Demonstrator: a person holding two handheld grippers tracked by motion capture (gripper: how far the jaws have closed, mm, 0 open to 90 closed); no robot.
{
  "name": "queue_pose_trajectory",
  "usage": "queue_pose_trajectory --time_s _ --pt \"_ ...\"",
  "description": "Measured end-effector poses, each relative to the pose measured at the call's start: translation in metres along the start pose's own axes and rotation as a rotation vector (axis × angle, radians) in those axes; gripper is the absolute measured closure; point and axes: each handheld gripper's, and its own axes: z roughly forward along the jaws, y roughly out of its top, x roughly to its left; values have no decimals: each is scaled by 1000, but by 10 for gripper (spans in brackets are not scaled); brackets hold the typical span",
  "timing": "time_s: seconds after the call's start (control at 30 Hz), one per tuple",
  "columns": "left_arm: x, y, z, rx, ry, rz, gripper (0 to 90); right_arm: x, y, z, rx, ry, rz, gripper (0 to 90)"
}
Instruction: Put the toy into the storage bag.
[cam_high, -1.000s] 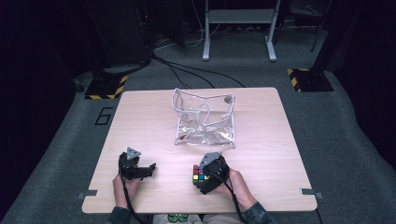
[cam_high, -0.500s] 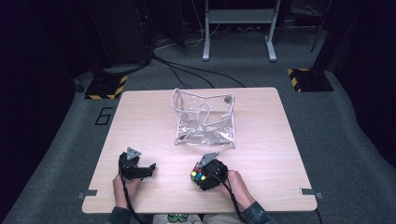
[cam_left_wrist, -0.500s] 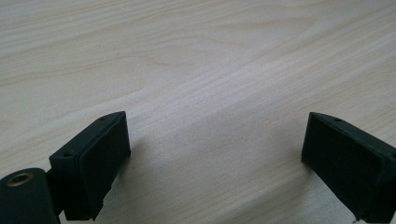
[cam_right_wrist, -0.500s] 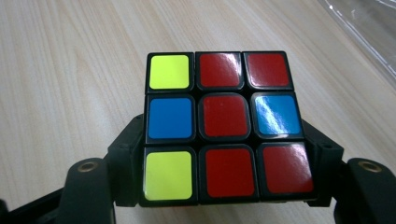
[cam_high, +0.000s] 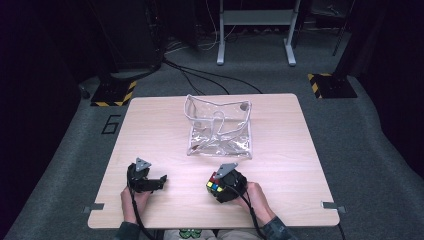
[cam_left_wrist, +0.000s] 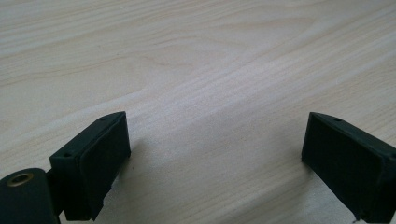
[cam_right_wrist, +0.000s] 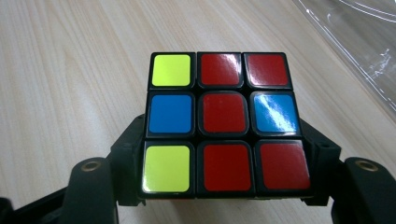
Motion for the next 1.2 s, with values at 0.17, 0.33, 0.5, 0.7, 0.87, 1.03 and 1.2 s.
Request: queue_pose_trajectory --time_s 0.17,0.33,0.5,0.7,0.87,1.03,1.2 --pt "0 0 0 0 0 0 75 -4 -1 -4 -3 -18 -2 333" --pt "0 0 0 0 0 0 75 -8 -2 -11 -4 -35 21 333" --pt "0 0 0 0 0 0 75 -12 -3 -16 -20 -52 30 333" --pt "0 0 0 0 0 1 75 -18 -5 -24 -36 -75 49 333" --pt "0 0 0 0 0 0 75 -22 -6 -29 -58 -97 59 333" --pt "0 0 0 0 0 1 75 -24 -7 -34 -55 -106 92 333" --pt "0 0 0 0 0 0 75 -30 -7 -40 -70 -109 87 333"
